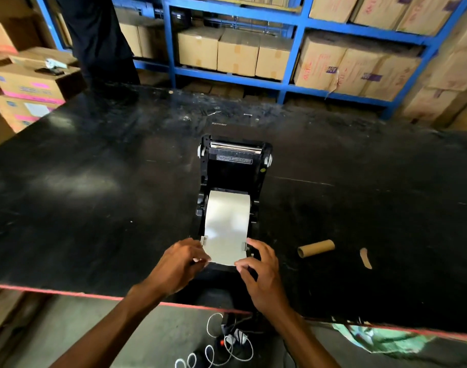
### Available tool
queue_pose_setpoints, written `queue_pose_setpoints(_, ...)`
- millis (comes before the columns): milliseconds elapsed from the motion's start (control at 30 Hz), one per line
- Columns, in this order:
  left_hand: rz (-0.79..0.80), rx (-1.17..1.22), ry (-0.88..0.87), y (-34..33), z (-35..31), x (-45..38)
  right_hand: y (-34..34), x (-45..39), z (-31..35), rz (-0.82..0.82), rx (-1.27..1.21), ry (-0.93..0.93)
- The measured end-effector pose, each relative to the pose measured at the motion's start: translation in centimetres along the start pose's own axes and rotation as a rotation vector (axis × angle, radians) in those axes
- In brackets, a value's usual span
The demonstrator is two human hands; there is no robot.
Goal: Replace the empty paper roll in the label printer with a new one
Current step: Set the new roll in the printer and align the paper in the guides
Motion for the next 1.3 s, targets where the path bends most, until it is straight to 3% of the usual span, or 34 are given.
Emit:
queue_pose_setpoints(267, -0.046, 0.015, 0.020, 0.0, -1.9, 3.2, 0.4, 2.7, 1.0, 0.071, 0.126, 0.112)
queue_pose_setpoints(733, -0.052, -0.024, 0.148, -1.6, -3.3, 7.3, 0.1, 6.1, 0.2, 0.160, 0.141, 0.122)
queue_pose_setpoints(1000, 0.009, 0.178, 0.267, -1.7, -1.5, 7.8, -0.6, 6.0, 0.2, 0.253, 0.113, 0.156)
queue_pose_setpoints(1100, -0.089, 0.253, 0.361, -1.2, -0.4, 7.4, 0.4, 4.9, 0.4, 0.321, -0.003, 0.136)
queue_pose_setpoints(1200, -0.281, 0.294, 0.499, -0.1, 0.7, 6.8, 2.8, 1.4, 1.4, 0.207, -0.118, 0.109)
queue_pose_setpoints(1300, -0.236, 0.444, 0.672, -0.4, 2.0, 6.0, 5.6, -4.7, 3.5, 0.033, -0.106, 0.153)
Point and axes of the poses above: each hand's wrist, its own x-axis away from the middle knuckle, its own y-axis out of the back of the hand, z = x × y, the point moved 4 cm from there along -x, towards the middle knuckle, and after that the axes turned 1 degree about -x, right-handed, at the moved point
